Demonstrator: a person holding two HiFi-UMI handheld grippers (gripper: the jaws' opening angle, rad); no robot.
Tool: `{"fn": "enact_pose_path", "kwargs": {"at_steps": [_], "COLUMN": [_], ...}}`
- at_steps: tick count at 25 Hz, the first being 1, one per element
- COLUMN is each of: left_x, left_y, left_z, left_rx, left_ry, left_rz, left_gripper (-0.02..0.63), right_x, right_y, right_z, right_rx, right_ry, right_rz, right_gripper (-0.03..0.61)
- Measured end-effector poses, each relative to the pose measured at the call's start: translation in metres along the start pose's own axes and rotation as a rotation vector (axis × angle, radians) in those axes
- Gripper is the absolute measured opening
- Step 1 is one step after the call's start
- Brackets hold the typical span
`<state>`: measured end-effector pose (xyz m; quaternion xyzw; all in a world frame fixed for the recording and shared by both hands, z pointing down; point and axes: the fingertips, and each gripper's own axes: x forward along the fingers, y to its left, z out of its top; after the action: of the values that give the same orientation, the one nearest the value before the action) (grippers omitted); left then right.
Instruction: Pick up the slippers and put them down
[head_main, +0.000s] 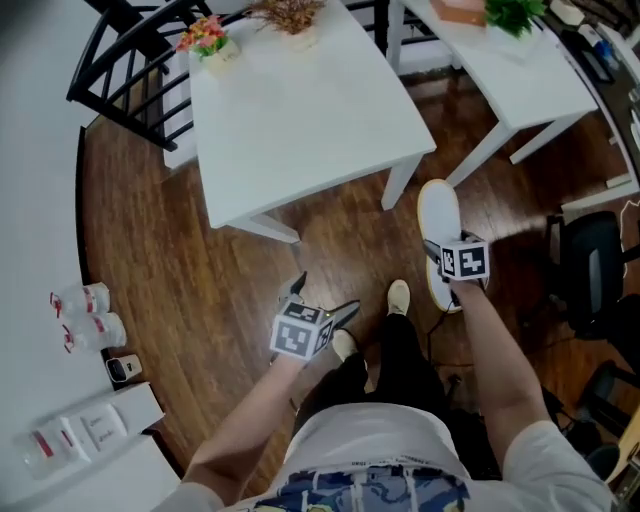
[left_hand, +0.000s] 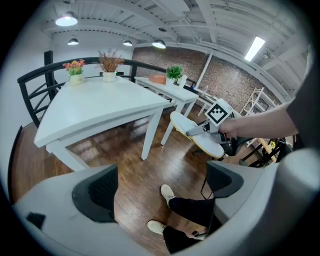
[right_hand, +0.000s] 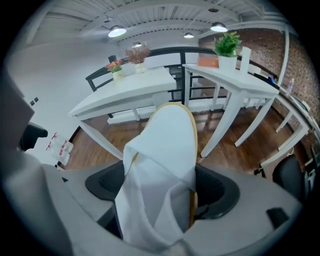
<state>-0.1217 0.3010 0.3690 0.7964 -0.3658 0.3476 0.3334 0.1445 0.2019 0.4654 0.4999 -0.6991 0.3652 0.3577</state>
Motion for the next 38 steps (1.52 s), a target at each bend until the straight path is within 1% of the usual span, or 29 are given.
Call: {"fn": "enact_pose_path", "kwargs": {"at_steps": [3,4,7,9,13,15,17,20,23,26,29,33,34,38], "left_x": [0.072,0.099,0.192,0.255,0.384,0.446,0.496,0.551,0.589,0.609,0.624,0.637,0.639,0.634], "left_y": [-0.003,-0.001,0.01,0.024,0.05,0.06,0.067,0.075,0.077,0.085,0.091,0.089,0.087,0.076], "left_z": [-0.013,-0.016,-0.026,-0.035,-0.048,-0.066,-0.09,-0.124,-0.158,-0.179,-0.194,-0.203,-0.204,-0.204], "left_rx": [0.009,-0.006,-0.097,-0.118,-0.105,-0.085,-0.07,-0.059,-0.058,-0.051,-0.052,-0.052,-0.056,-0.076], "left_ry": [0.097,0.119,0.148,0.157,0.157,0.163,0.181,0.199,0.2,0.229,0.251,0.245,0.243,0.241], "left_rz": [-0.014,-0.019,-0.025,-0.017,-0.009,-0.024,-0.036,-0.055,-0.084,-0.067,-0.055,-0.066,-0.069,-0.075], "left_gripper": [0.541,0.541,0.541,0.541,0.541,0.541,0.541,0.541,0.541,0.541,0.541,0.541,0.541,0.541], "right_x": [0.055,0.075,0.14,0.188,0.3,0.359,0.416,0.486,0.535,0.574,0.6,0.614,0.613,0.593], "right_y": [-0.03,-0.041,-0.079,-0.101,-0.144,-0.16,-0.169,-0.179,-0.19,-0.199,-0.206,-0.211,-0.212,-0.214], "right_z": [-0.031,-0.039,-0.069,-0.094,-0.145,-0.177,-0.207,-0.242,-0.27,-0.289,-0.306,-0.321,-0.323,-0.324], "right_rx": [0.055,0.066,0.089,0.111,0.12,0.135,0.16,0.166,0.179,0.204,0.197,0.153,0.152,0.15], "right_ry": [0.03,0.036,0.059,0.068,0.092,0.106,0.116,0.119,0.122,0.108,0.106,0.107,0.109,0.105], "right_rz": [0.024,0.028,0.028,0.029,0.036,0.036,0.04,0.041,0.035,0.03,0.021,-0.001,-0.001,-0.006], "right_gripper": [0.422,0.422,0.422,0.422,0.422,0.422,0.422,0.422,0.422,0.431,0.449,0.472,0.514,0.514]}}
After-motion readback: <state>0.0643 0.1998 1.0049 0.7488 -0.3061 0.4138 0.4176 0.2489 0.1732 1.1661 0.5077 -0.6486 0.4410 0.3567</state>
